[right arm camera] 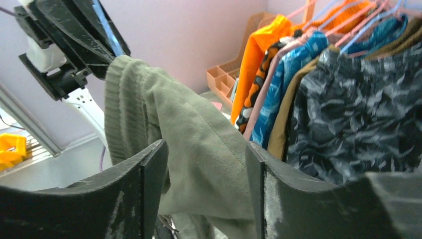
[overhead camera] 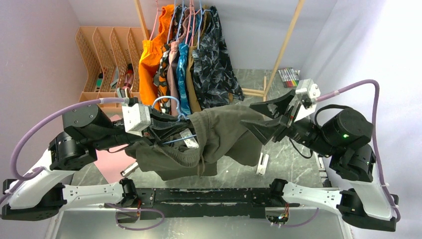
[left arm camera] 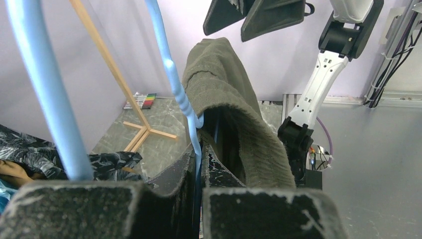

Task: Place the shorts on the hanger
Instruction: Hang the shorts on the hanger.

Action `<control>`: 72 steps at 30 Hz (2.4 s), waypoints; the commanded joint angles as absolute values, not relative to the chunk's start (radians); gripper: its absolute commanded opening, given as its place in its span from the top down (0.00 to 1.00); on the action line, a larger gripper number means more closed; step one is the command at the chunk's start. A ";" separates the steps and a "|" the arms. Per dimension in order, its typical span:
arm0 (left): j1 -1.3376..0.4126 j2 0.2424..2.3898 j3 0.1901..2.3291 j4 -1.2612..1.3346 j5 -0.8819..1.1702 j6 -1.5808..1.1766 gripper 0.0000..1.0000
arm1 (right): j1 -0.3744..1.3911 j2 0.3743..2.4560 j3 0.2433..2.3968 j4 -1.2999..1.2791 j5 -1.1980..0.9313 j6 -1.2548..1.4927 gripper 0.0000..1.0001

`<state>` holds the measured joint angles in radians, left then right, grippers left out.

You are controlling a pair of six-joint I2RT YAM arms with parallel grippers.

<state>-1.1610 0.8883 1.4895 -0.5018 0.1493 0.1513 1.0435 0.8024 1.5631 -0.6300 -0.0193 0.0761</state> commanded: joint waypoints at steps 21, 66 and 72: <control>-1.159 0.867 1.474 -0.437 0.132 0.157 0.93 | 1.045 0.659 1.498 -0.780 0.280 0.116 0.67; -1.159 0.906 1.549 -0.394 0.151 0.181 0.93 | 1.045 0.708 1.561 -0.776 0.114 0.128 0.35; -1.159 0.927 1.569 -0.384 0.154 0.186 0.93 | 1.045 0.759 1.578 -0.813 -0.016 0.100 0.47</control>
<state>-1.1599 0.9249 1.5143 -0.4992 0.1642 0.1715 1.0443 0.7151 1.5597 -0.7586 0.0986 0.1253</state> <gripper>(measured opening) 0.078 0.598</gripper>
